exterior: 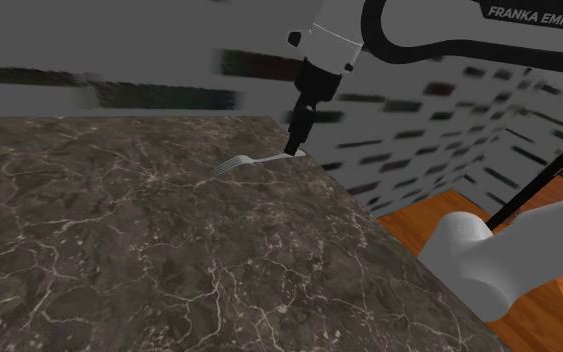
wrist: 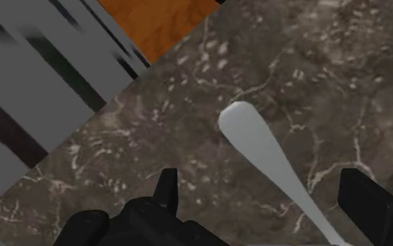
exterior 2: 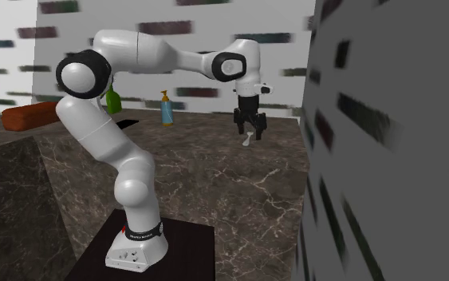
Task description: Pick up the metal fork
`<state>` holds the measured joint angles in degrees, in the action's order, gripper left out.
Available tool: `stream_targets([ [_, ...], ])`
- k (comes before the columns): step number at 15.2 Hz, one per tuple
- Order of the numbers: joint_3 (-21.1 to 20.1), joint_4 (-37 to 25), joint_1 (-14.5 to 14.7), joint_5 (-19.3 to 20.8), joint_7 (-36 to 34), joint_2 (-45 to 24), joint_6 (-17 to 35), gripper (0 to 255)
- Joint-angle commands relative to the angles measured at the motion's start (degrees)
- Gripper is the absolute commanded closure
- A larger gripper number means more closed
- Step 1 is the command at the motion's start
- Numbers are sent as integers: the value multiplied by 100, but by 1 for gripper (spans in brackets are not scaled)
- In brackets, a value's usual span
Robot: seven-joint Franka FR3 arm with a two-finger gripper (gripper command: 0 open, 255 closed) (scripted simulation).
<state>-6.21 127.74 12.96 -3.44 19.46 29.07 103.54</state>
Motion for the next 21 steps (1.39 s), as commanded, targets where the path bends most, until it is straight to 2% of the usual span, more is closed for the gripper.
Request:
stream_targets([
  [1, -148, -155, 162, 17, 172, -189, 149, 0],
  [6, -530, -509, 539, 99, 562, -574, 447, 0],
  [14, -582, 48, 573, 92, 570, -602, 1048, 0],
  [16, -582, 48, 573, 92, 570, -602, 1048, 0],
  [17, -582, 34, 571, 94, 570, -615, 1046, 255],
  [21, -581, 30, 571, 94, 571, -614, 1041, 255],
])
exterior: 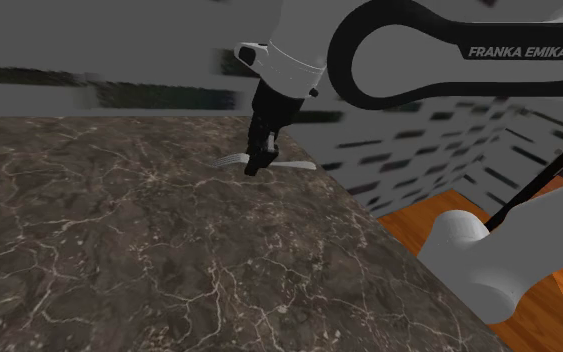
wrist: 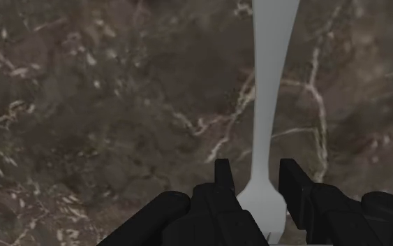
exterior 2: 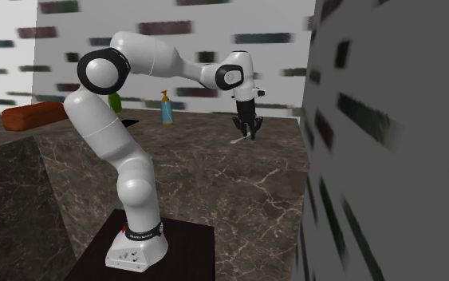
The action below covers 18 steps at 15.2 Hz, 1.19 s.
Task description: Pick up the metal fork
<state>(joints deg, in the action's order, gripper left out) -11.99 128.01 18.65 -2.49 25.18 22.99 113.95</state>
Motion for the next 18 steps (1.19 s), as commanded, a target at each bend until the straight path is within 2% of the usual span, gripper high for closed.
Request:
stream_targets([
  [1, -2, 5, 1, -1, 1, -4, 1, 255],
  [5, -4, 21, 4, -4, -2, 6, 7, 255],
  [18, 41, -1007, -21, 25, 16, -24, -991, 255],
])
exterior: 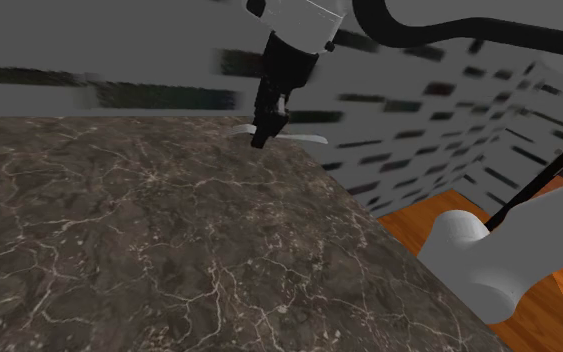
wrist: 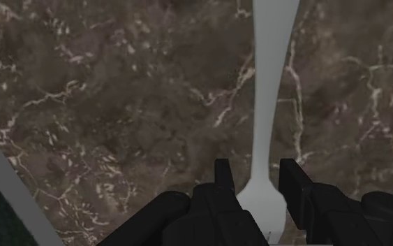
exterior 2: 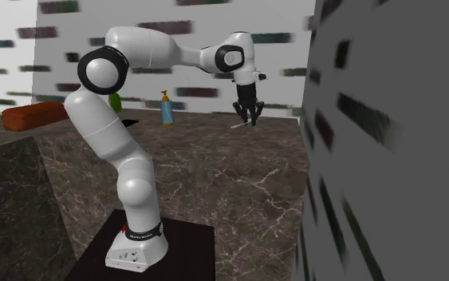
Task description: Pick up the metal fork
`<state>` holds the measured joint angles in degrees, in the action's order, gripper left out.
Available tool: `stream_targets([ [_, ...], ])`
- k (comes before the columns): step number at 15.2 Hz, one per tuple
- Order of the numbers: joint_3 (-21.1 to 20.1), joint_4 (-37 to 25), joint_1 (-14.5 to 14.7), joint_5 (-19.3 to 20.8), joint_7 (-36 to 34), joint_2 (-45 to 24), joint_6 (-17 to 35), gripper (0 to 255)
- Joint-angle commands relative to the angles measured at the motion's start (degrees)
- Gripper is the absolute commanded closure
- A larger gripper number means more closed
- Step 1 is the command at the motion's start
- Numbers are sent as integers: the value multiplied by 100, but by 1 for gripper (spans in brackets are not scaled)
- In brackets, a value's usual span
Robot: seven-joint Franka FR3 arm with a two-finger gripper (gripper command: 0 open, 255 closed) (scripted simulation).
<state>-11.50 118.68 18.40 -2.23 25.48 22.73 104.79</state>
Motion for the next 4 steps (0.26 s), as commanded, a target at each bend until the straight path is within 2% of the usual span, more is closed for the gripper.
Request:
stream_targets([
  [1, -6, -161, 2, 2, -14, -10, -151, 255],
  [4, -4, -263, -1, 6, -14, -24, -239, 255],
])
